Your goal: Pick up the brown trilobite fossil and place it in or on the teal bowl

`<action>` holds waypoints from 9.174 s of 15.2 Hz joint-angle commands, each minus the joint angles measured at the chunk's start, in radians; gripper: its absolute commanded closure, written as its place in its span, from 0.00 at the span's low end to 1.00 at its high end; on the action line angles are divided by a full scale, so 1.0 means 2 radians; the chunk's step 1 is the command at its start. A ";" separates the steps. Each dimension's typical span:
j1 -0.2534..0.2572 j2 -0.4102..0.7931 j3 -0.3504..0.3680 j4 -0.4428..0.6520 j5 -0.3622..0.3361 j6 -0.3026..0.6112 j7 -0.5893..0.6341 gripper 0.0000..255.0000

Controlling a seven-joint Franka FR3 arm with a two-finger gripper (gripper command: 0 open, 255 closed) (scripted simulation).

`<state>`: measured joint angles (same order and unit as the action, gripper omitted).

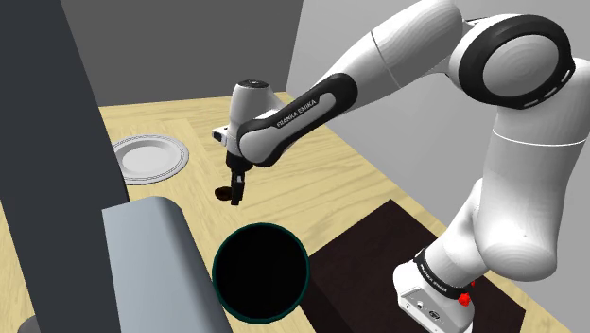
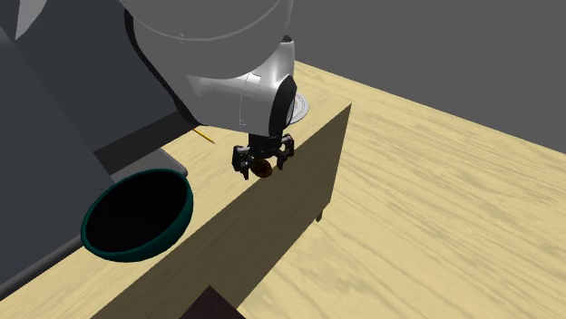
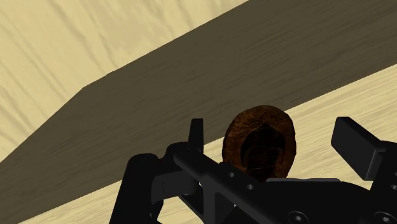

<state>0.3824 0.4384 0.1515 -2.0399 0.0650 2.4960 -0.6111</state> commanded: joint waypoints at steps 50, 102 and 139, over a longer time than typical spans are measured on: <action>0.064 0.097 -0.031 0.179 -0.158 -0.210 -0.004 1.00; 0.118 -0.159 0.029 0.036 -0.102 -0.334 0.068 1.00; 0.170 -0.189 0.079 -0.081 -0.073 -0.255 0.165 0.00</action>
<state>0.7212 0.0652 0.3095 -2.2158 -0.0843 2.0056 -0.2785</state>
